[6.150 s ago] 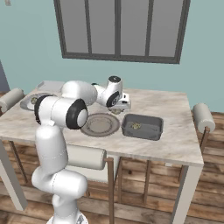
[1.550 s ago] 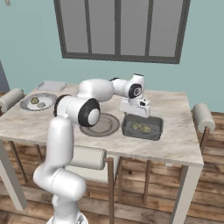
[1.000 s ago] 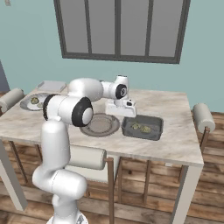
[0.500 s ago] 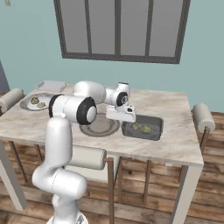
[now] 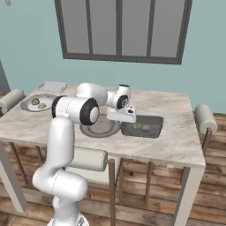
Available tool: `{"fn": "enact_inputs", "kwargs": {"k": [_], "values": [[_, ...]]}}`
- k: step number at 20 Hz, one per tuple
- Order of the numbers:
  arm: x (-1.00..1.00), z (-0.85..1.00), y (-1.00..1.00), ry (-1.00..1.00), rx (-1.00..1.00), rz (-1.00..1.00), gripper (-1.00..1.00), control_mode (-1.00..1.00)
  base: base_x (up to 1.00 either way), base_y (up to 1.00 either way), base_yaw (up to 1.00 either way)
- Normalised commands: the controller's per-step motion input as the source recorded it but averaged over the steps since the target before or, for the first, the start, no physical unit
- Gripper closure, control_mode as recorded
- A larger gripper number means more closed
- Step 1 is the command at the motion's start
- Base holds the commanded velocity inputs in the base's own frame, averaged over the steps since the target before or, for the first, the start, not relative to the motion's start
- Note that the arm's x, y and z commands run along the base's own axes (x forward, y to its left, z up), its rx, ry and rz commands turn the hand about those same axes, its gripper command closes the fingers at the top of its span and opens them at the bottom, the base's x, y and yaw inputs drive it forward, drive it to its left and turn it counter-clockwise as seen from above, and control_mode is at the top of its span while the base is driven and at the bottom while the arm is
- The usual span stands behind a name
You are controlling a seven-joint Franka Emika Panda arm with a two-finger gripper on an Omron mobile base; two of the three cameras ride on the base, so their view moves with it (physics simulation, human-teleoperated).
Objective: Place two dumplings into each of the tupperware containers and then place the containers in the fridge.
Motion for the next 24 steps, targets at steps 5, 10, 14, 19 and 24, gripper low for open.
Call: {"fn": "enact_inputs", "kwargs": {"k": [5, 10, 14, 19, 24], "values": [[-0.19, -0.22, -0.07, -0.09, 0.00, 0.00, -1.00, -1.00, 0.00, 0.00, 0.00], [-0.18, -0.07, -0.09, -0.03, 0.00, 0.00, 1.00, -1.00, 0.00, 0.00, 0.00], [-0.01, 0.00, 0.00, 0.00, 0.00, 0.00, 1.00, -1.00, 0.00, 0.00, 0.00], [0.00, 0.00, 0.00, 0.00, 0.00, 0.00, 1.00, -1.00, 0.00, 0.00, 0.00], [0.01, 0.12, -0.20, -0.02, -0.01, 0.01, 1.00, -1.00, 0.00, 0.00, 0.00]]}}
